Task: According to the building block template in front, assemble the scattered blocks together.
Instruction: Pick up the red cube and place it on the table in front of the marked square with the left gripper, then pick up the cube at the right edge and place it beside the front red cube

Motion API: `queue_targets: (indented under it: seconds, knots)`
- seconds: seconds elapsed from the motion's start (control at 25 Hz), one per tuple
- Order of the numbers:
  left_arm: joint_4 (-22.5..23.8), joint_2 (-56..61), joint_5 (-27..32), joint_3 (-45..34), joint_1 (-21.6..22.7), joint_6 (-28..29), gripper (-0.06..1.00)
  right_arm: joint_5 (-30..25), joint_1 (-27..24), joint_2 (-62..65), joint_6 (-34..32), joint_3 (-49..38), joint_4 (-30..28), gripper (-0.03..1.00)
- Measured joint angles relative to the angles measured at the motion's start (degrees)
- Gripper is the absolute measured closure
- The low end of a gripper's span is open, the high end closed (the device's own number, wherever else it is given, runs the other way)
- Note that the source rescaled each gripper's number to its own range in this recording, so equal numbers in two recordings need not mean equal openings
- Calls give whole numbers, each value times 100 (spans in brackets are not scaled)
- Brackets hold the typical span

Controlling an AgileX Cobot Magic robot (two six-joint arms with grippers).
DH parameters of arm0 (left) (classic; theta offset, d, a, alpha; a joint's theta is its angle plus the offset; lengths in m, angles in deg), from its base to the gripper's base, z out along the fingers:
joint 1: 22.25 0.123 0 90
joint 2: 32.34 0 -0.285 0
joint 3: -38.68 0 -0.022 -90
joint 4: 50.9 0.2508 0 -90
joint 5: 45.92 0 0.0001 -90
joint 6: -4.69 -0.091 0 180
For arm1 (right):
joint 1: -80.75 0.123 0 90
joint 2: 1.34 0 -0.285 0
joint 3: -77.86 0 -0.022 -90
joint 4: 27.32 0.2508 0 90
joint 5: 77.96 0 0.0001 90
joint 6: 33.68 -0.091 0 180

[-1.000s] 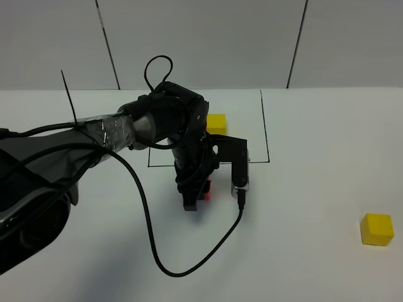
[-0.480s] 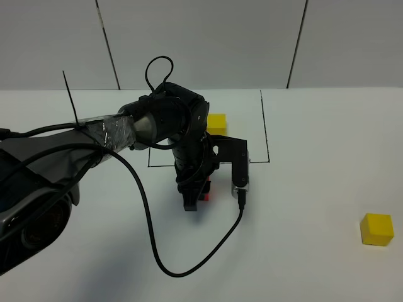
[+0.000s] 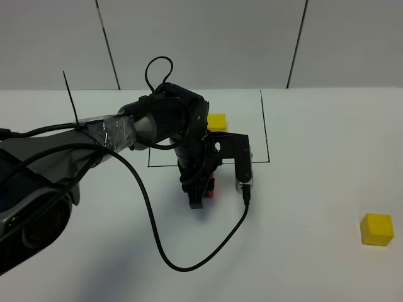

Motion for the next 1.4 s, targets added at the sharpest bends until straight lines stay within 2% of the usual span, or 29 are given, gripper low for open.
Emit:
queue_targets:
  seconds: [0.16,0.24,0.32,0.48,0.6,0.84,1.0,1.08,1.24,1.4]
  knots:
    - [35,-35,-11,0,0,11,21,0,0,0,0,0,0,24]
    - [46,-35,-29,0,0,11,5,0,0,0,0,0,0,24]
    - [61,-35,-88,0,0,11,-2,0,0,0,0,0,0,24]
    - [171,-18,-191,0,0,91,-6,0,0,0,0,0,0,24]
    - [171,127,-144,0,0,400,-6,0,0,0,0,0,0,24]
    - [171,953,180,0,5,1710,-6,0,0,0,0,0,0,24]
    - [244,1460,803,0,148,2318,-6,0,0,0,0,0,0,24]
    - [268,1634,994,0,385,2621,-5,0,0,0,0,0,0,24]
    - [286,1942,1269,0,1163,3155,-4,0,0,0,0,0,0,24]
    - [278,2291,1346,-315,2027,3320,-3,0,0,0,0,0,0,24]
